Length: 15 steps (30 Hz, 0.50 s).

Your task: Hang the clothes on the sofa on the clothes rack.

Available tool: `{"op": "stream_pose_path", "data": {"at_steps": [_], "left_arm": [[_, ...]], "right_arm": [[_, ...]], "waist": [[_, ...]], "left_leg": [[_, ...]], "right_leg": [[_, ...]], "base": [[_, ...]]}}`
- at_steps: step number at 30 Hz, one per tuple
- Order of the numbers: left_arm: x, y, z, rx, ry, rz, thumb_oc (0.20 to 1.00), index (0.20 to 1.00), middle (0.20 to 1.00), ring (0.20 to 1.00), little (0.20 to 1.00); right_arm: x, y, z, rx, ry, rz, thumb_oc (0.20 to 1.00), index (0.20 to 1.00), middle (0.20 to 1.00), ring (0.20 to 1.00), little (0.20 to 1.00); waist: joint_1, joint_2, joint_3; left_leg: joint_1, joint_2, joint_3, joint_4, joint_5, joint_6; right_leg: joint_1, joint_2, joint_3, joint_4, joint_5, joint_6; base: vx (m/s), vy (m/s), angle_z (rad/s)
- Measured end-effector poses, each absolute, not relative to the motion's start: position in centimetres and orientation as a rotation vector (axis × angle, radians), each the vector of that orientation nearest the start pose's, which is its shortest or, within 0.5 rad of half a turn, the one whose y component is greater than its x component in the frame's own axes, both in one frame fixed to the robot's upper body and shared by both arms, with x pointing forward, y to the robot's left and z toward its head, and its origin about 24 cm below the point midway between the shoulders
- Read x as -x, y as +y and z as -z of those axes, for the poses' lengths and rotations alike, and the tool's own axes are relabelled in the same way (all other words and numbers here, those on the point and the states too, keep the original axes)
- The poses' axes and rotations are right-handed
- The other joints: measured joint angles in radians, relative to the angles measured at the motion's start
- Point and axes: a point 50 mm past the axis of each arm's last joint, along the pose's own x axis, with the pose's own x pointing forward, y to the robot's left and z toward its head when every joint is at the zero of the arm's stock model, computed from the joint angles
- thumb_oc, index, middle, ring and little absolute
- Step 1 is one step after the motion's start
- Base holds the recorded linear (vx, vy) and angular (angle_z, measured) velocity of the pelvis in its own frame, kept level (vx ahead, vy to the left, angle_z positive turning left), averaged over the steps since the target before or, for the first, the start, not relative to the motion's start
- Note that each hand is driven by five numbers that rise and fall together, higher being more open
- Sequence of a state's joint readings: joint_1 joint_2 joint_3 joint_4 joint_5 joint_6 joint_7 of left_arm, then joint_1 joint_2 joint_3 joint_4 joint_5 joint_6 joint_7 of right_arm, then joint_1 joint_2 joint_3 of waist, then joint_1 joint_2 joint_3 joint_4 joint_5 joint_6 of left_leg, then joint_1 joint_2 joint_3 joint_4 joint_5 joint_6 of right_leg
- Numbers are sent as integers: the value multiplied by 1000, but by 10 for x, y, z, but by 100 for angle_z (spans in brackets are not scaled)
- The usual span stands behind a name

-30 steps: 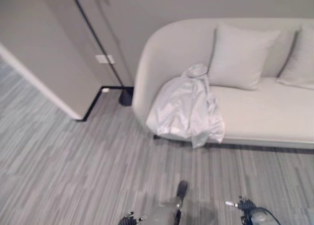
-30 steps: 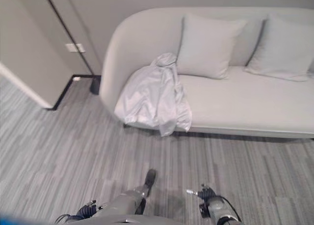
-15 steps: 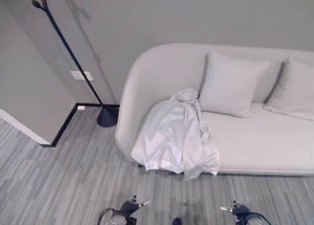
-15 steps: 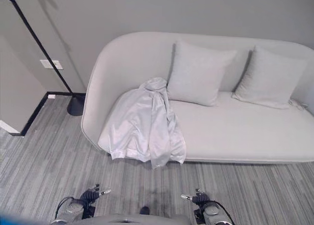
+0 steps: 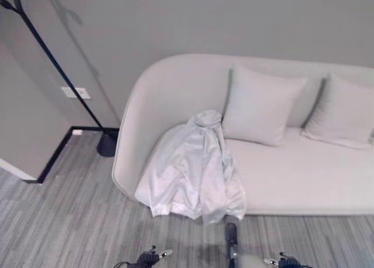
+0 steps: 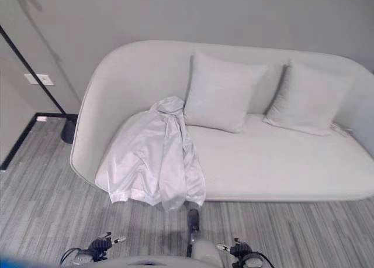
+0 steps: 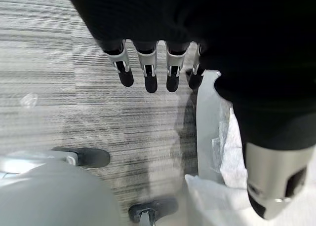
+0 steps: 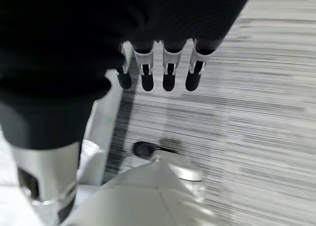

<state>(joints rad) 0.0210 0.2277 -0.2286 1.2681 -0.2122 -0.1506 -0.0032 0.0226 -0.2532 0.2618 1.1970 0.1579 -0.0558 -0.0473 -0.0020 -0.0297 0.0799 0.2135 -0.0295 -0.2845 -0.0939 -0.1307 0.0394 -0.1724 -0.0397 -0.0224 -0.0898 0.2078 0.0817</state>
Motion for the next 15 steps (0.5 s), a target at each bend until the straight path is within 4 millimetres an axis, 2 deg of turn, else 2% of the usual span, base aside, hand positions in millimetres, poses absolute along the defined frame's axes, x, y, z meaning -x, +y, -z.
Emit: {"op": "stream_pose_path", "data": {"at_steps": [1,2,4,7,11,13,15], "left_arm": [[-80,222,164,-152,1153,-72,1000,1000,1000,1000,1000],[-77,221,165,-150,1160,-71,1000,1000,1000,1000,1000],[-83,219,163,-146,1136,-63,1000,1000,1000,1000,1000],[-93,217,161,-143,1098,-54,1000,1000,1000,1000,1000],[-105,214,158,-150,1069,-39,1000,1000,1000,1000,1000],[-106,214,158,-153,1067,-38,1000,1000,1000,1000,1000],[-106,214,158,-157,1066,-35,1000,1000,1000,1000,1000]], "right_arm": [[-106,-234,156,281,1131,58,1000,1000,1000,1000,1000],[-114,-235,153,288,1106,57,1000,1000,1000,1000,1000],[-125,-238,147,299,1053,56,1000,1000,1000,1000,1000],[-131,-242,144,309,1035,58,1000,1000,1000,1000,1000],[-121,-244,147,310,1063,63,1000,1000,1000,1000,1000],[-114,-246,149,311,1082,67,1000,1000,1000,1000,1000],[-114,-245,149,310,1083,66,1000,1000,1000,1000,1000]], "waist": [[8,17,3],[7,14,3],[8,5,4],[4,19,0],[0,20,4],[-4,38,9],[-15,46,14]], "left_leg": [[-6,25,30,39,-9,-26],[-18,26,38,79,-15,-36],[-31,42,49,100,-18,-40],[-34,73,49,95,-25,-55],[-34,85,48,76,-28,-61],[-39,94,47,56,-42,-81],[-52,90,48,40,-43,-81]], "right_leg": [[24,29,-18,-11,-3,-62],[39,33,-22,-10,-4,-84],[55,46,-33,-11,-29,-103],[57,74,-42,-11,-43,-102],[50,80,-56,-15,-45,-103],[34,83,-59,-14,-39,-95],[13,76,-59,-12,-31,-85]], "base": [[155,-199,33],[130,-179,19],[93,-129,11],[81,-108,2],[47,-86,9],[43,-85,2],[46,-69,2]]}}
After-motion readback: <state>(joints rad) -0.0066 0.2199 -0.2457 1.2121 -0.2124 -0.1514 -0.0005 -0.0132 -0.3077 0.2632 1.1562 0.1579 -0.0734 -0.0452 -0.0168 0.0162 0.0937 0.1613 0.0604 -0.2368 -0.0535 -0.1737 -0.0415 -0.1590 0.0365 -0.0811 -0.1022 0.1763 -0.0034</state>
